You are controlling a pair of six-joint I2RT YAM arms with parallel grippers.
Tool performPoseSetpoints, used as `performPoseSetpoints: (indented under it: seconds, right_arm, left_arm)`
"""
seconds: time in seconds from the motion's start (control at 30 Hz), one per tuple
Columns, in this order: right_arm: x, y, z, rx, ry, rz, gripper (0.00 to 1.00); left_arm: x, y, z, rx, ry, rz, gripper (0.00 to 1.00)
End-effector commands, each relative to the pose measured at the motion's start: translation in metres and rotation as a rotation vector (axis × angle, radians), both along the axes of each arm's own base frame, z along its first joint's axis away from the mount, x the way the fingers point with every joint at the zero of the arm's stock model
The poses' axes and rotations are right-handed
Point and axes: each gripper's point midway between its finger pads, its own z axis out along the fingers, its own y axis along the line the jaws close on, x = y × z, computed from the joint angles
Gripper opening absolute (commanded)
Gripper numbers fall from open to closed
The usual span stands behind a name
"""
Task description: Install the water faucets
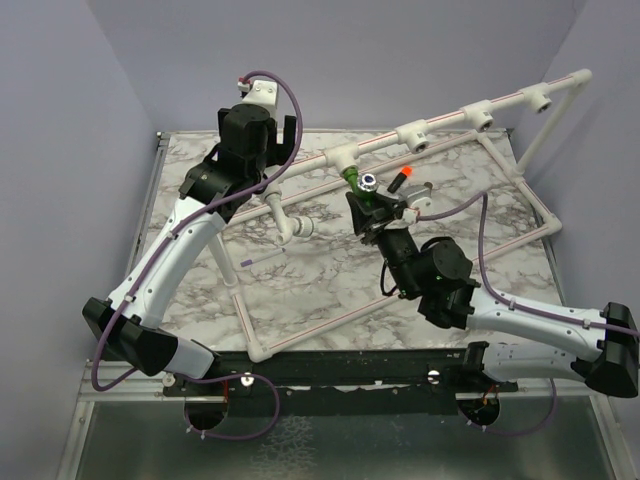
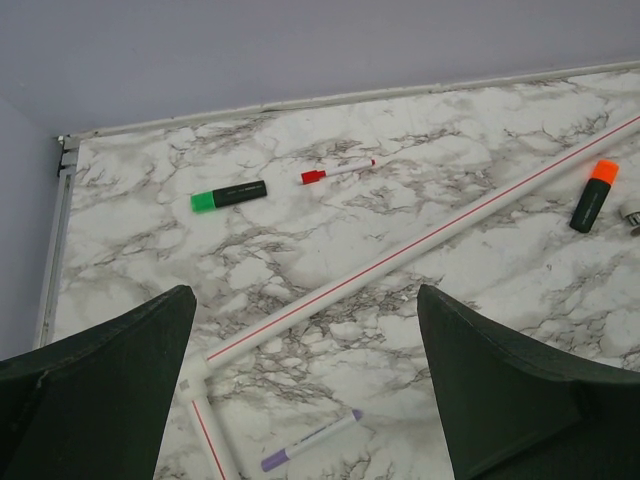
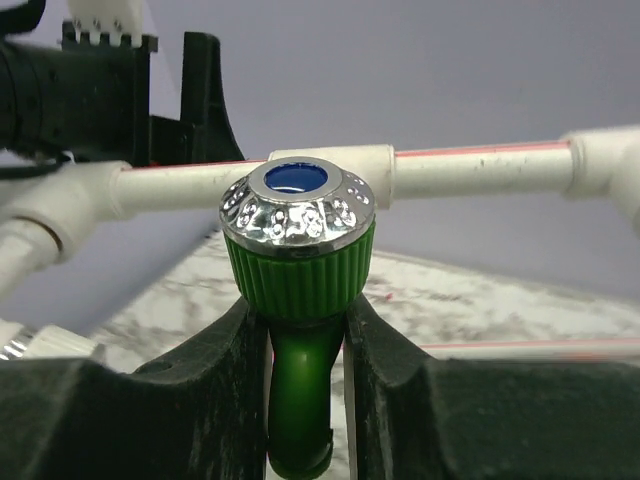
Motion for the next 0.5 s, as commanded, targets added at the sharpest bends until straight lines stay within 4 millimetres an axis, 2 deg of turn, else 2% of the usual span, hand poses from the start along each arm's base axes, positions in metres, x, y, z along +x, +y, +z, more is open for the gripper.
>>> performPoseSetpoints:
  seconds: [0.0, 0.27, 0.47]
  right_arm:
    - [-0.003, 0.001, -0.012, 0.454, 0.254, 0.05, 0.0]
    - [0.002, 0.01, -0.039, 0.859, 0.543, 0.036, 0.0]
    - [0.002, 0.016, -0.044, 1.046, 0.673, 0.046, 0.01]
  left_arm:
    - [-0.009, -0.002, 0.002, 0.004, 0.01, -0.022, 0.93]
    - [-0.011, -0.003, 0.002, 0.001, 0.009, -0.028, 0.93]
    - [-0.012, -0.004, 0.001, 0.005, 0.01, -0.031, 0.93]
